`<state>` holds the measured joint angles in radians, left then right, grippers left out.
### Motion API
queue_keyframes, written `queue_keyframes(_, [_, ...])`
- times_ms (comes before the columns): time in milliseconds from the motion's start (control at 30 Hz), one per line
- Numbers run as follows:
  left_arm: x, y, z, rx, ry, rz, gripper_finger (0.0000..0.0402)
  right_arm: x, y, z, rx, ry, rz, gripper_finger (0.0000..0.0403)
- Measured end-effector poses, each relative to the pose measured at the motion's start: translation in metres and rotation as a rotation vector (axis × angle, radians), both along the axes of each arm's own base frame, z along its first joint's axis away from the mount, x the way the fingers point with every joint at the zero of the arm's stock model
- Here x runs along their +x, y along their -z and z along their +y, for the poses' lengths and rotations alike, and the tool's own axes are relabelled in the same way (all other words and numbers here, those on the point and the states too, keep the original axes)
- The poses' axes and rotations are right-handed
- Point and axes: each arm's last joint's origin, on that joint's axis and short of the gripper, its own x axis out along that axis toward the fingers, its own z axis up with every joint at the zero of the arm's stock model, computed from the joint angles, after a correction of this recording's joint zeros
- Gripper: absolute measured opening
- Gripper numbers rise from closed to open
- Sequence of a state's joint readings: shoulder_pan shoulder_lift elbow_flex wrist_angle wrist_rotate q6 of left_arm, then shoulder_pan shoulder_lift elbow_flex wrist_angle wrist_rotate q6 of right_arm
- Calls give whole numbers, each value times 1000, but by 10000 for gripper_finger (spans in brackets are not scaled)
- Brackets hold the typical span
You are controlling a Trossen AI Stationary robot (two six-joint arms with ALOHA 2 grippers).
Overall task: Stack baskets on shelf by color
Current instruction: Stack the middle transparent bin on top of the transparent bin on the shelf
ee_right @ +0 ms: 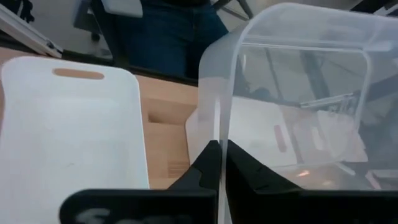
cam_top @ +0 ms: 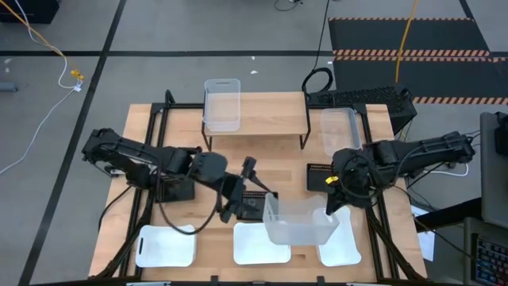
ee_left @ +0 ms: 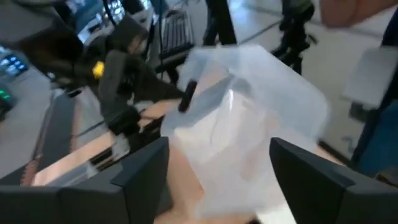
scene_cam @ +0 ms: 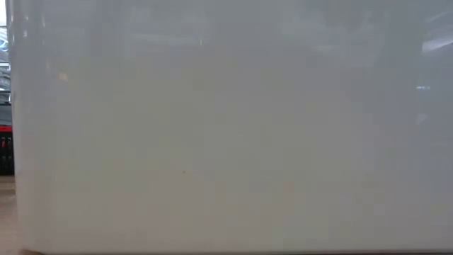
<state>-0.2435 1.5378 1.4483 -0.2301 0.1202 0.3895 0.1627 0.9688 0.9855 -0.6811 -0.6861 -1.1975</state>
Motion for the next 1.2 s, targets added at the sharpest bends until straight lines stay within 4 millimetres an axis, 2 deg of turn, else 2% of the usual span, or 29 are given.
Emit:
queue_keyframes(200, [17,15,15,-116,106,70,206,13,12,2,-24,-19,20,0])
queue_keyframes(400, [26,32,24,-228,178,192,148,16,15,3,-43,-41,5,0])
queue_keyframes(600, [30,36,26,-279,168,231,119,16,15,3,-46,-44,1,0])
queue_keyframes(767, [29,39,24,-319,189,277,130,15,15,3,-45,-43,1,0])
queue_keyframes(1067, [27,41,23,-344,190,325,202,10,10,2,-54,-58,-46,0])
queue_keyframes(1200, [31,47,22,-335,194,330,221,10,8,2,-51,-57,-69,0])
